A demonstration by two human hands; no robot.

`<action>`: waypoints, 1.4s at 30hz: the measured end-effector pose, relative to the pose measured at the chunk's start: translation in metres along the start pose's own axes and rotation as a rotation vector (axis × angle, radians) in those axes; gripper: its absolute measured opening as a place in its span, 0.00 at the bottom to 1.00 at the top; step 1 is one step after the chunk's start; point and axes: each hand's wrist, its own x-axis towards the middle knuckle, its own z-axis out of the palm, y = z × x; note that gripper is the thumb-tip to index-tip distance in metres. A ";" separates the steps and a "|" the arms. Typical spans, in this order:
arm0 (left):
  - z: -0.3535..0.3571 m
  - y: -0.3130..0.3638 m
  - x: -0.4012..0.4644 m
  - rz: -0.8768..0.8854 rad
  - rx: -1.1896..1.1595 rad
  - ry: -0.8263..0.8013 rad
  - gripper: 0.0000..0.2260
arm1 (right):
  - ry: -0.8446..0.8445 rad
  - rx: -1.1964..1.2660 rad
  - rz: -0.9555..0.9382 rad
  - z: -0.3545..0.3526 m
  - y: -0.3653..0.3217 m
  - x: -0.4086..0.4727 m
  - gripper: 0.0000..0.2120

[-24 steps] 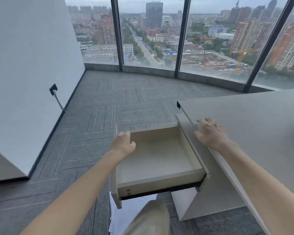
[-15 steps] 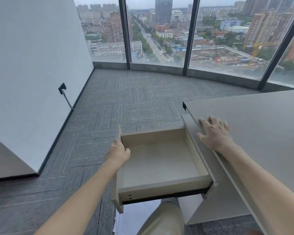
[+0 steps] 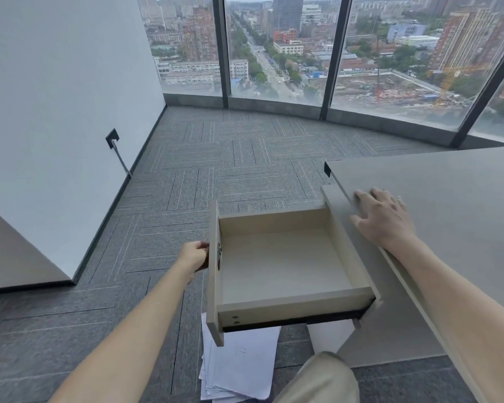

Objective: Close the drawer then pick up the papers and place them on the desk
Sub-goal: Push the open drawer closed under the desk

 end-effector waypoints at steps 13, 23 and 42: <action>0.052 0.025 -0.009 -0.069 -0.160 -0.146 0.08 | 0.015 0.005 0.025 -0.005 -0.006 -0.001 0.29; 0.130 0.031 0.003 -0.039 -0.169 -0.281 0.07 | 0.006 0.042 0.032 -0.008 -0.006 -0.002 0.28; 0.242 0.050 0.006 -0.003 -0.195 -0.456 0.05 | 0.023 0.048 0.033 -0.009 -0.006 -0.003 0.27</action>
